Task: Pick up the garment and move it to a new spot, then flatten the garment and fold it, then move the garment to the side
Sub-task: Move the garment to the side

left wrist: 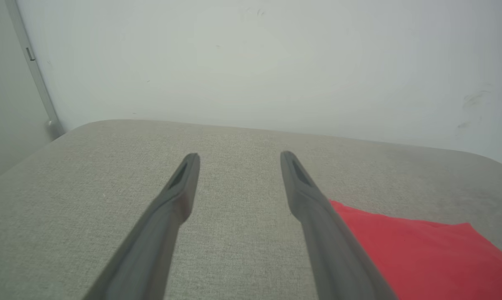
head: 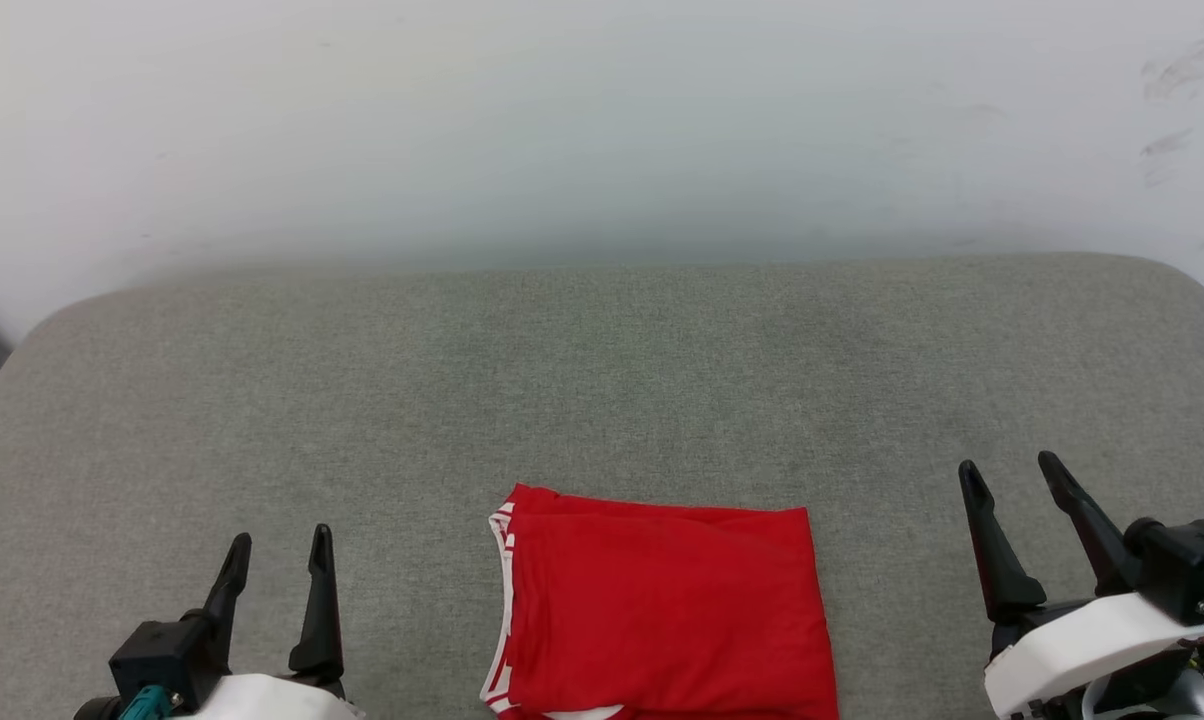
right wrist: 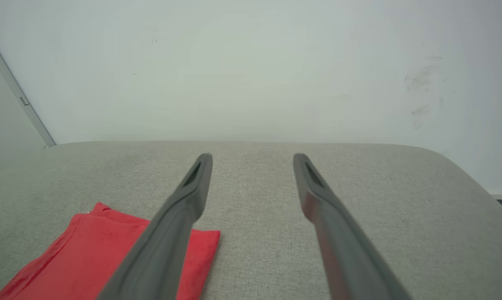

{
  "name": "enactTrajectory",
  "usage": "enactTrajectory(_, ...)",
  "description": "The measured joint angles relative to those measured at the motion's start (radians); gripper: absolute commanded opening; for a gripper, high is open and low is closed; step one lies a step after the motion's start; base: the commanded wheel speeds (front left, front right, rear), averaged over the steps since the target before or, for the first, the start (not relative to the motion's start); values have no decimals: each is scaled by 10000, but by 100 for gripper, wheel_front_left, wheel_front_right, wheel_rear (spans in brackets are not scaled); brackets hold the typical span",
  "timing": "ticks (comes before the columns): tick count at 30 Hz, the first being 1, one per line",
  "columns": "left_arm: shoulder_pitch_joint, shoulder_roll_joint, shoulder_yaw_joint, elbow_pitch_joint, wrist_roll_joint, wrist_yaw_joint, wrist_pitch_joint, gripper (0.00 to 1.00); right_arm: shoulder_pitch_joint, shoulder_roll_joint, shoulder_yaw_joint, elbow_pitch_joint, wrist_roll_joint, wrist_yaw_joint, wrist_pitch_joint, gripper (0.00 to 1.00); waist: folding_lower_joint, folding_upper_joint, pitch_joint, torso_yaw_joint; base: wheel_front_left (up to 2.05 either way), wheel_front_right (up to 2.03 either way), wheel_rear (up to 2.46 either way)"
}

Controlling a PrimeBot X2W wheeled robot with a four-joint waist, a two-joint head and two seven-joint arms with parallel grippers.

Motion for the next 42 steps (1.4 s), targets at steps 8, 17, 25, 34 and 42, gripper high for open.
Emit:
enactTrajectory(8,-196,-161,337,-328,217,-15,-6,100,-20,-142,-1400,752,1494,2,1724,100,0,0,142,110,0,0,0)
enactTrajectory(17,-663,-882,677,-585,832,-384,-19,100,-628,-1137,-3555,2742,3145,0,5085,100,0,0,611,625,0,0,0)
enactTrajectory(25,-1187,-1498,1074,-487,1413,-913,-29,100,-1305,-2,-3538,3214,5106,-2,9054,100,2,0,1424,1071,0,0,0)
enactTrajectory(34,-1862,-1977,1321,-245,2023,-1546,-29,100,-2630,577,-2909,4399,7281,10,9890,100,2,0,2307,1415,0,0,0)
enactTrajectory(42,-2033,-2201,1432,33,2422,-1871,-29,100,-3028,523,-1912,5173,7915,12,9595,0,1,0,2384,1635,0,0,0)
